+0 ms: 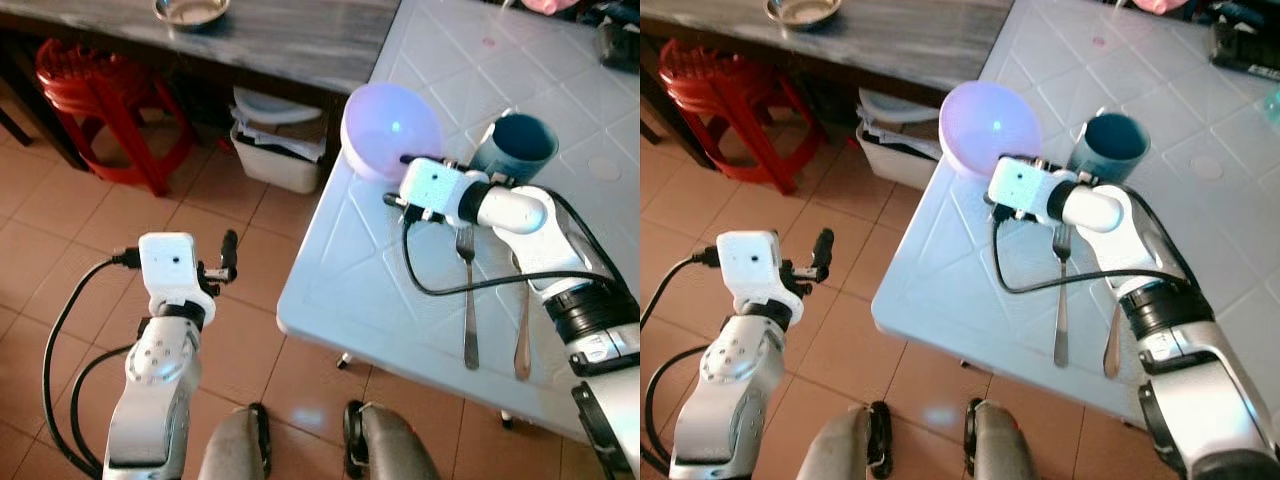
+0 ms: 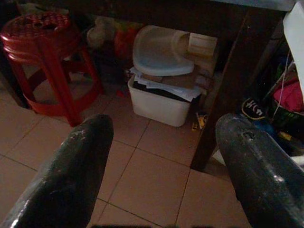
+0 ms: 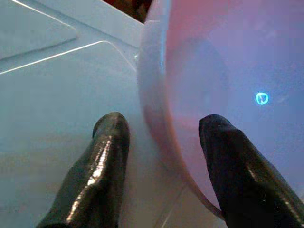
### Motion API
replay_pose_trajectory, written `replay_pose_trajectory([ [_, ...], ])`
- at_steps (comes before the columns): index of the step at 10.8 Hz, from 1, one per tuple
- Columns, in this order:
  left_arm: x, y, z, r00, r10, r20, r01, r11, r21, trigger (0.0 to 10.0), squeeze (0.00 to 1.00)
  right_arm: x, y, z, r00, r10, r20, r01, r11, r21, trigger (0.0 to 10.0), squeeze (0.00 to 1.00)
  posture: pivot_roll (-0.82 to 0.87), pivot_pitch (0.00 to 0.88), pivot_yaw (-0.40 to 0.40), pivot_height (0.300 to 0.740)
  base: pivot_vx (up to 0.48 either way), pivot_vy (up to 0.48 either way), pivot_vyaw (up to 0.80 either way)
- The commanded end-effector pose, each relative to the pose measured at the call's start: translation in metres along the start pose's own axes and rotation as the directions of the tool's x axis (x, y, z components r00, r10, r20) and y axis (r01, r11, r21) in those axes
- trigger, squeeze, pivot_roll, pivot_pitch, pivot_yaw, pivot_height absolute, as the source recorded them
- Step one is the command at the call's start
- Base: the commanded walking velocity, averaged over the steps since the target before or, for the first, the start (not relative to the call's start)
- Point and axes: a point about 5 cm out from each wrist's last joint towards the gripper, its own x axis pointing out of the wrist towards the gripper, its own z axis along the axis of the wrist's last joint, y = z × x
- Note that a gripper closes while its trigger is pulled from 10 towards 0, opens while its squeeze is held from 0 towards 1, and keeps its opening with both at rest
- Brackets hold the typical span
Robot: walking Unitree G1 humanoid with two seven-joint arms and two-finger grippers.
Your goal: Setting the table
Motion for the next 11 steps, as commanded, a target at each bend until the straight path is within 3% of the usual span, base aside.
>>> replay_pose_trajectory([
  [1,-0.005,-0.001,-0.006,0.999,-0.035,-0.019,0.035,0.999,-0.014,10.0,0.00,-0.002,0.002,-0.006,0.999,0.029,-0.031,-0.030,0.999,-0.024,0.0,0.00,-0.01,0.256,-0.001,0.740,0.000,0.000,0.00],
  [3,-0.011,-0.013,-0.003,0.985,-0.174,0.015,0.175,0.980,-0.096,10.0,0.00,-0.002,0.003,-0.011,0.999,0.026,-0.035,-0.027,0.999,-0.038,0.0,0.00,-0.01,0.255,0.000,0.740,0.000,0.000,0.00],
  [4,-0.014,-0.021,0.002,0.966,-0.251,0.060,0.256,0.963,-0.081,10.0,0.00,-0.002,0.002,-0.012,0.999,0.024,-0.038,-0.025,0.999,-0.038,0.0,0.00,-0.01,0.249,-0.001,0.740,0.000,0.000,0.00],
  [8,-0.020,-0.031,0.008,0.935,-0.335,0.114,0.350,0.923,-0.160,10.0,0.00,-0.004,0.001,-0.016,0.999,0.016,-0.044,-0.018,0.999,-0.048,0.0,0.00,-0.01,0.250,-0.004,0.740,0.000,0.000,0.00],
  [11,-0.025,-0.037,0.008,0.893,-0.432,0.124,0.449,0.873,-0.190,10.0,0.00,-0.003,-0.001,-0.016,0.999,0.001,-0.036,-0.003,0.998,-0.059,0.0,0.00,-0.01,0.250,-0.003,0.740,0.000,0.000,0.00],
])
